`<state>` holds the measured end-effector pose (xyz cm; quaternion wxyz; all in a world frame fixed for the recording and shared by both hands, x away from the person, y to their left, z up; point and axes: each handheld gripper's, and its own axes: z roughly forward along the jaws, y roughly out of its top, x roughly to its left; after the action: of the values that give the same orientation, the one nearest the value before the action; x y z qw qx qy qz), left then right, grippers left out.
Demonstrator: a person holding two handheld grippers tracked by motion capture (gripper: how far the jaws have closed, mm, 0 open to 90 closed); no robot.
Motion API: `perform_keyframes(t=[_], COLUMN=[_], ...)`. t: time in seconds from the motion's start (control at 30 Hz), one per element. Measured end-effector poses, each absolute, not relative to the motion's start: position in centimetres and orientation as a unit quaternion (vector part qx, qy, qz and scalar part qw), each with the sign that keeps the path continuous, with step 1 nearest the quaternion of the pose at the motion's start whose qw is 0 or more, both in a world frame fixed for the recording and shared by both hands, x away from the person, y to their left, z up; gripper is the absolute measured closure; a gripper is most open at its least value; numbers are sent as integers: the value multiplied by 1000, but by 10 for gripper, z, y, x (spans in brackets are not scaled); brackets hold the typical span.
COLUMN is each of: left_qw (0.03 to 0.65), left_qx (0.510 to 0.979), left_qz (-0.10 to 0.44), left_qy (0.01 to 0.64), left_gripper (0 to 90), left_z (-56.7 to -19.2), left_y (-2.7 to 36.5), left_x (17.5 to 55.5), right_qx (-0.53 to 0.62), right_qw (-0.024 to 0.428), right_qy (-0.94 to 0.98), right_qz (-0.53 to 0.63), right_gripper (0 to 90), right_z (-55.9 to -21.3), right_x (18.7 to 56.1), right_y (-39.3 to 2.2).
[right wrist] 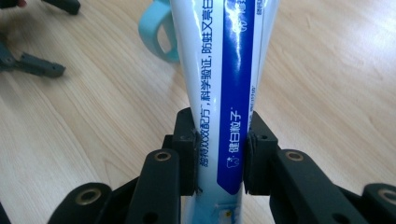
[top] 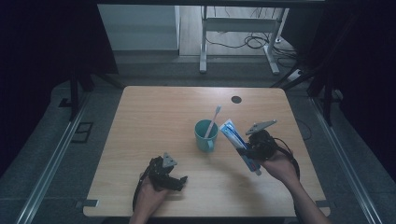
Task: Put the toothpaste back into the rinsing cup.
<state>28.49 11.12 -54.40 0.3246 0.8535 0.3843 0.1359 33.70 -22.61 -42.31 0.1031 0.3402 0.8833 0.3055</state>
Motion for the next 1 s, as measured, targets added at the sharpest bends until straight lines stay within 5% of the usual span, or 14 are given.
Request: perform_keyframes(t=[1.0], left_qw=[325], left_qx=[853], left_qz=[136], left_qy=[384], left_gripper=[7], left_z=[-544], left_y=[111], left_x=[285], right_qx=[323], right_qw=[126], right_qy=[853], right_qz=[390], right_gripper=[706], right_z=[-400], right_x=[353], right_y=[-192])
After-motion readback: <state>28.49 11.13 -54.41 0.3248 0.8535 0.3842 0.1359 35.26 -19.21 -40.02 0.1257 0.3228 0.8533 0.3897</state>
